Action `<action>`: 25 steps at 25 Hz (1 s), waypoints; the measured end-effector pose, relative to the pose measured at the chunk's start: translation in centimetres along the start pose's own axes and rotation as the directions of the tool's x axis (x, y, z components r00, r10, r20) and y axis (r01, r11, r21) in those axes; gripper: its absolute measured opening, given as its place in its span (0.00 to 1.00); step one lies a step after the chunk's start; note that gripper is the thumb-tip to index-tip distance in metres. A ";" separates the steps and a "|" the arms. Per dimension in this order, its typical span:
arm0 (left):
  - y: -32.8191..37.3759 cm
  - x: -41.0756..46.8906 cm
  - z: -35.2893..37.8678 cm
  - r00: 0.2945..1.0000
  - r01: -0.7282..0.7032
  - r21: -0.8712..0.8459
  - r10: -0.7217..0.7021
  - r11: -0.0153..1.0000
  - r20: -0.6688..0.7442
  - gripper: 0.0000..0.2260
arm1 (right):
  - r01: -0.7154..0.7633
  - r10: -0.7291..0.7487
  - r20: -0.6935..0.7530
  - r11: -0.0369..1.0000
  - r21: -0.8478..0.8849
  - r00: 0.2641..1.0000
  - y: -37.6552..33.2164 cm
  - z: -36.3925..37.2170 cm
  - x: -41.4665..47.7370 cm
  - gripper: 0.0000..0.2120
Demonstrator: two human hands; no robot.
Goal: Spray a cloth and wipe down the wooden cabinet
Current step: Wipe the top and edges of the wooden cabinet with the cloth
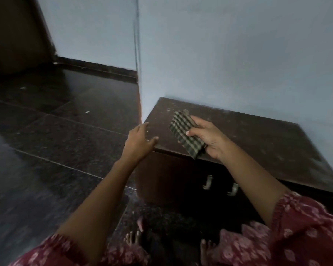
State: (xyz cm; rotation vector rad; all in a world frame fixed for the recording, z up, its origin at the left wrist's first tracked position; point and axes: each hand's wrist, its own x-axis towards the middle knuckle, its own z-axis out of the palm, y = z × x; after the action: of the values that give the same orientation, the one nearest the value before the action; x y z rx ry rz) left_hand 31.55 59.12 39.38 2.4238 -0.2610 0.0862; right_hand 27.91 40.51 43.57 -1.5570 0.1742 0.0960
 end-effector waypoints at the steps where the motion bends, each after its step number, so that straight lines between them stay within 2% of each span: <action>1: -1.4 0.9 -0.6 0.999 0.012 0.065 -0.014 0.998 0.035 0.36 | 0.069 -0.070 0.003 0.973 -0.219 0.998 -0.1 1.4 1.6 0.27; 2: -2.5 1.7 -1.4 0.996 0.021 0.129 -0.032 0.991 0.088 0.43 | 0.158 -0.154 0.045 0.875 -0.458 0.987 -0.3 2.7 3.0 0.28; 3: -3.3 2.5 -2.0 0.989 0.024 0.190 -0.051 0.981 0.140 0.48 | 0.265 -0.234 0.135 0.712 -0.650 0.963 -0.4 3.9 4.2 0.28; 5: -4.6 3.8 -2.9 0.970 0.012 0.294 -0.083 0.956 0.230 0.55 | 0.467 -0.292 0.382 0.326 -0.822 0.876 0.0 5.5 6.0 0.28; 6: -5.1 4.4 -3.1 0.956 -0.005 0.327 -0.091 0.945 0.277 0.57 | 0.542 -0.291 0.489 0.142 -0.828 0.823 0.6 5.9 6.4 0.27; 8: -5.9 5.5 -2.9 0.930 -0.038 0.354 -0.097 0.934 0.355 0.59 | 0.669 -0.304 0.691 -0.190 -0.718 0.656 2.4 6.1 7.4 0.22; 9: -6.1 6.0 -2.5 0.915 -0.059 0.368 -0.097 0.928 0.391 0.60 | 0.704 -0.314 0.766 -0.308 -0.641 0.560 3.3 5.9 7.7 0.19; 10: -6.1 6.4 -2.0 0.901 -0.080 0.383 -0.098 0.920 0.423 0.60 | 0.713 -0.305 0.814 -0.392 -0.581 0.495 3.9 5.5 8.1 0.19; 11: -6.1 6.9 -1.4 0.889 -0.100 0.392 -0.095 0.915 0.448 0.60 | 0.707 -0.299 0.834 -0.443 -0.552 0.464 4.3 5.2 8.6 0.18; 13: -6.1 7.5 -0.9 0.880 -0.113 0.378 -0.084 0.919 0.468 0.60 | 0.712 -0.299 0.833 -0.432 -0.554 0.466 4.4 5.2 9.3 0.18; 15: -6.1 8.0 -1.0 0.888 -0.095 0.342 -0.075 0.935 0.454 0.60 | 0.724 -0.319 0.810 -0.366 -0.585 0.493 4.2 5.3 9.8 0.18; 17: -5.9 8.6 -1.2 0.885 -0.069 0.304 -0.082 0.950 0.458 0.61 | 0.683 -0.351 0.770 -0.359 -0.636 0.533 3.9 5.1 11.2 0.18; 22: -5.6 9.9 -1.3 0.819 0.006 0.209 -0.125 0.978 0.560 0.64 | 0.537 -0.248 0.588 -0.247 -0.807 0.770 1.8 3.9 16.2 0.26; 25: -4.9 10.4 -1.0 0.819 0.007 0.121 -0.075 0.993 0.569 0.56 | 0.459 -0.244 0.501 -0.210 -0.863 0.830 0.9 3.1 20.0 0.26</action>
State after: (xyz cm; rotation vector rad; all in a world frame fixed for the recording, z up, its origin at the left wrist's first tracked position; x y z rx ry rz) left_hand 42.76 61.66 38.36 2.5106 -0.4830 -0.6835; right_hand 47.63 42.69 39.28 -3.1433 -0.7532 -0.2060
